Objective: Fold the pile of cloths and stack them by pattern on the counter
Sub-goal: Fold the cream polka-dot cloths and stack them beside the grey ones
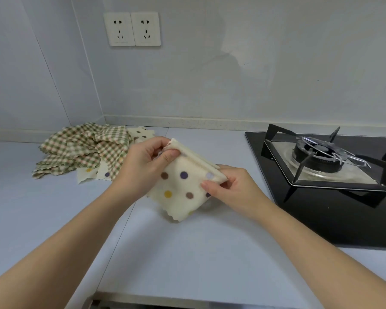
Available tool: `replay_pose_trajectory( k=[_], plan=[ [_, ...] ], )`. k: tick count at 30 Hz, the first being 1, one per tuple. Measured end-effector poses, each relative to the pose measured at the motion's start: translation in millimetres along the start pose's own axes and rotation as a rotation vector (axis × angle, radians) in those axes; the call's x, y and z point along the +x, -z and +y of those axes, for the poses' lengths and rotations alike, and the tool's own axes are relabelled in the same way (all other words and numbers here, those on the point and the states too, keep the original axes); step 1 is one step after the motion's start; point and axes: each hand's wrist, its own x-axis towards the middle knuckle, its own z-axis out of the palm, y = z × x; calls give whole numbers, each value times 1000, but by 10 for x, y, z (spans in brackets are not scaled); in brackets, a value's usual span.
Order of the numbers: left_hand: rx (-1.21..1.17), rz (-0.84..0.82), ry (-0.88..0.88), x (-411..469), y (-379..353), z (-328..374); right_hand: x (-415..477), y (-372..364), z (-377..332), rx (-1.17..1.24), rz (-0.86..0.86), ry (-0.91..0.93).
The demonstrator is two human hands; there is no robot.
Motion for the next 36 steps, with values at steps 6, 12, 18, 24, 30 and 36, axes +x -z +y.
replay_pose_trajectory(
  k=[6, 12, 18, 24, 30, 36],
  plan=[
    [-89, 76, 96, 385, 29, -78, 356, 159, -109, 169, 111, -29],
    [-240, 142, 246, 887, -65, 77, 831, 390, -273, 462, 264, -271],
    [-148, 232, 489, 1182, -227, 526, 1138, 411, -764, 86, 554, -242],
    [-22, 274, 439, 1526, -144, 1212, 1346, 704, -1426, -35, 633, -248],
    [-21, 130, 335, 1763, 19, 1595, 1418, 944, -1895, 70, 614, -323],
    [22, 58, 520, 1741, -276, 1778, 1158, 1188, -1991, -204, 750, -231]
  ],
)
